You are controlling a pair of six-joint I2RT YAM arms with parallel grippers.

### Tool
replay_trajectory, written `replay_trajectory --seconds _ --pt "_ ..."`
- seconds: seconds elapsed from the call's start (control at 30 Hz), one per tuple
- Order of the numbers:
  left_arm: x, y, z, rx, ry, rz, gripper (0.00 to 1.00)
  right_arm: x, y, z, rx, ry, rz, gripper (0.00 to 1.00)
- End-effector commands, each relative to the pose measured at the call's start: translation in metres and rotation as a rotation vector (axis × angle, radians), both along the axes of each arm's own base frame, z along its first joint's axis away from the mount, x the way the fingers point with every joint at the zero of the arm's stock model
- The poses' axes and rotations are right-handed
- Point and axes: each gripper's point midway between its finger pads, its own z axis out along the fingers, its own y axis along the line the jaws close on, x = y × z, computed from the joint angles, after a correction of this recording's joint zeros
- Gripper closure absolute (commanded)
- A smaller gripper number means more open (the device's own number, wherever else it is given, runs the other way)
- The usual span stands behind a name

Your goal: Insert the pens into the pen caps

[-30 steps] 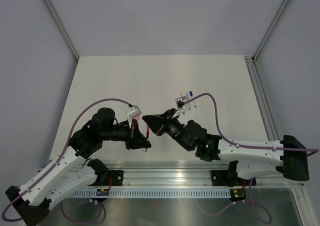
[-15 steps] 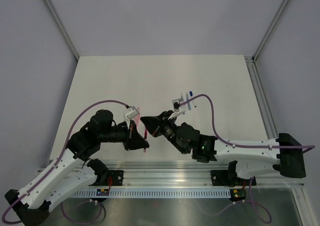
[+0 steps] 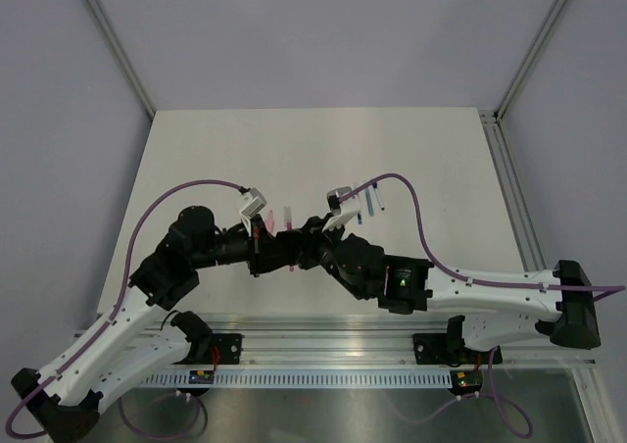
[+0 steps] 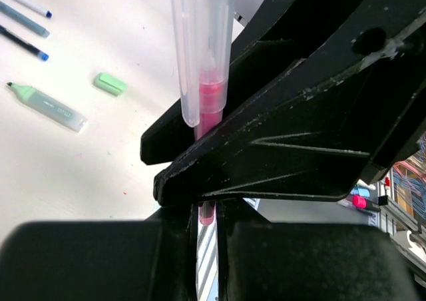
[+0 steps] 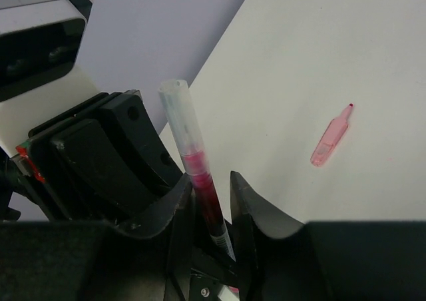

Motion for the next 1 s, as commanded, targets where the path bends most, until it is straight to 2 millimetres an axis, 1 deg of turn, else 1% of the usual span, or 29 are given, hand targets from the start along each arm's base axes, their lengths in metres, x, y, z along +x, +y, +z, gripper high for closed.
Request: replay_trajectory --seconds 0.0,0.07,0.13,0.17,0.2,0.27,0.3,0.37,0.4,0.43,0.47,0.5,0.53,0.57,0.6,0.63,0.67,0.7,0.73,0.77,0.8,0.83,0.87,0.93,0.97 --pt "0.025 -0.002 0.092 -0.211 -0.300 0.084 1.00 -0.021 -0.008 -0.038 -0.194 0.022 0.096 0.66" --pt "0.026 -0.003 0.091 -0.207 -0.291 0.081 1.00 -0.017 -0.015 -0.035 -0.205 0.014 0.072 0.69" --pt "0.027 -0.004 0.089 -0.204 -0.288 0.084 1.00 -0.014 -0.021 -0.027 -0.198 0.009 0.054 0.73" --pt "0.027 -0.003 0.089 -0.204 -0.288 0.087 1.00 -0.011 -0.025 -0.025 -0.204 0.009 0.040 0.80" --pt "0.028 -0.003 0.090 -0.203 -0.290 0.092 1.00 -0.009 -0.027 -0.021 -0.200 0.008 0.032 0.84" --pt "0.029 -0.003 0.087 -0.194 -0.283 0.094 1.00 -0.004 -0.032 -0.019 -0.217 0.008 0.017 0.92" --pt "0.030 -0.003 0.087 -0.190 -0.284 0.100 1.00 0.000 -0.034 -0.016 -0.216 0.007 0.005 0.99" --pt "0.033 -0.003 0.085 -0.175 -0.279 0.108 1.00 0.004 -0.037 -0.016 -0.228 0.008 0.011 1.00" --pt "0.033 -0.002 0.086 -0.172 -0.283 0.111 0.99 0.014 -0.040 -0.013 -0.226 0.011 -0.006 1.00" --pt "0.034 -0.002 0.086 -0.169 -0.288 0.112 0.93 0.020 -0.043 -0.012 -0.227 0.016 -0.009 1.00" --pt "0.033 -0.002 0.085 -0.163 -0.287 0.110 0.86 0.022 -0.042 -0.016 -0.243 0.029 0.019 1.00" --pt "0.034 -0.002 0.085 -0.156 -0.286 0.112 0.77 0.029 -0.044 -0.010 -0.240 0.028 0.018 1.00" --pt "0.034 0.000 0.087 -0.151 -0.293 0.117 0.56 0.045 -0.055 -0.012 -0.263 0.035 -0.017 1.00" --pt "0.034 0.000 0.083 -0.134 -0.277 0.121 0.45 0.051 -0.057 -0.014 -0.276 0.043 -0.010 1.00" --pt "0.036 0.001 0.082 -0.122 -0.269 0.138 0.36 0.060 -0.062 -0.011 -0.278 0.046 -0.020 1.00" --pt "0.038 0.001 0.080 -0.107 -0.256 0.145 0.23 0.067 -0.067 -0.014 -0.292 0.057 -0.027 1.00" --pt "0.035 0.003 0.076 -0.079 -0.223 0.144 0.18 0.081 -0.077 -0.023 -0.326 0.081 -0.032 1.00" --pt "0.034 0.003 0.073 -0.064 -0.201 0.140 0.15 0.089 -0.081 -0.026 -0.340 0.094 -0.037 1.00" --pt "0.030 0.004 0.069 -0.052 -0.186 0.131 0.11 0.094 -0.087 -0.035 -0.378 0.111 -0.036 1.00" --pt "0.026 0.006 0.060 -0.030 -0.161 0.123 0.09 0.107 -0.093 -0.047 -0.398 0.145 -0.040 1.00" --pt "0.024 0.009 0.054 -0.017 -0.154 0.123 0.06 0.114 -0.097 -0.053 -0.411 0.162 -0.043 1.00" --pt "0.021 0.012 0.047 0.008 -0.151 0.122 0.04 0.116 -0.097 -0.060 -0.426 0.178 -0.013 1.00" --pt "0.018 0.018 0.044 0.016 -0.164 0.132 0.04 0.131 -0.104 -0.079 -0.460 0.226 -0.031 1.00" --pt "0.024 0.028 0.037 0.055 -0.206 0.185 0.02 0.144 -0.108 -0.096 -0.502 0.269 -0.019 1.00" --pt "0.023 0.035 0.037 0.056 -0.227 0.213 0.02 0.152 -0.108 -0.117 -0.537 0.310 -0.016 1.00"
